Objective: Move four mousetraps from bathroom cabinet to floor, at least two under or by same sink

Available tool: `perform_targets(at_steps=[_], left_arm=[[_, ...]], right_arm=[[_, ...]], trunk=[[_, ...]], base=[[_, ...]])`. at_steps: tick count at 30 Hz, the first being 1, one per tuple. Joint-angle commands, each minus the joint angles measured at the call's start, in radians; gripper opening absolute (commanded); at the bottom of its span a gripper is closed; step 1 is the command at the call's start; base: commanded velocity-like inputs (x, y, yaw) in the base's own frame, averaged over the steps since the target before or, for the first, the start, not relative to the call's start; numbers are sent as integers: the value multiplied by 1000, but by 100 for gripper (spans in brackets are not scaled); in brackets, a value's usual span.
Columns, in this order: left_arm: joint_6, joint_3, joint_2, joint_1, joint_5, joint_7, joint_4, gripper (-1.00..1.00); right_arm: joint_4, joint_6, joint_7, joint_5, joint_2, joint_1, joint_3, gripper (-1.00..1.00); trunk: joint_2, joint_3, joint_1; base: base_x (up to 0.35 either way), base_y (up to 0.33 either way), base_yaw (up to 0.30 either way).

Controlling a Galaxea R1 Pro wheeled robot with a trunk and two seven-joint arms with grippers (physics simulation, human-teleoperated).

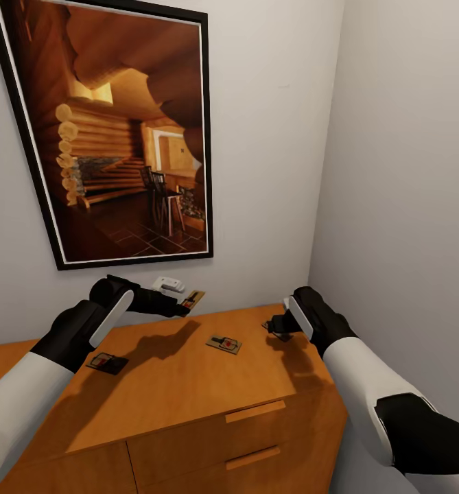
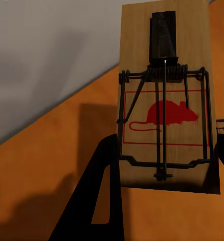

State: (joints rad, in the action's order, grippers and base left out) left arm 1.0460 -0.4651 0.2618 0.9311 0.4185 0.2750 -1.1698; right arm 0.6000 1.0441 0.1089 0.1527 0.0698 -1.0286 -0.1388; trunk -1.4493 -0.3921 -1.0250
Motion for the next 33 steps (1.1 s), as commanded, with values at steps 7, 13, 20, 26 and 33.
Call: perform_targets(at_steps=[7, 13, 20, 26, 33], left_arm=[[1, -1, 1, 1, -10, 10, 0, -100], [1, -1, 1, 1, -10, 10, 1, -100], [1, -1, 1, 1, -10, 10, 1, -100], [1, -1, 1, 1, -10, 10, 0, -100], [1, -1, 1, 1, -10, 10, 0, -100]], right_arm=[[11, 3, -37, 7, -2, -1, -106, 100], [12, 3, -99, 3, -6, -1, -136, 100], [12, 3, -118, 2, -27, -1, -145, 100], [12, 3, -120, 2, -45, -1, -146, 100], [13, 3, -121, 2, -73, -1, -145, 100]], trunk=[[-1, -1, 0], [-1, -1, 0], [-1, -1, 0], [-1, -1, 0], [-1, -1, 0]], base=[[0, 0, 0], [0, 0, 0], [0, 0, 0], [0, 0, 0], [0, 0, 0]])
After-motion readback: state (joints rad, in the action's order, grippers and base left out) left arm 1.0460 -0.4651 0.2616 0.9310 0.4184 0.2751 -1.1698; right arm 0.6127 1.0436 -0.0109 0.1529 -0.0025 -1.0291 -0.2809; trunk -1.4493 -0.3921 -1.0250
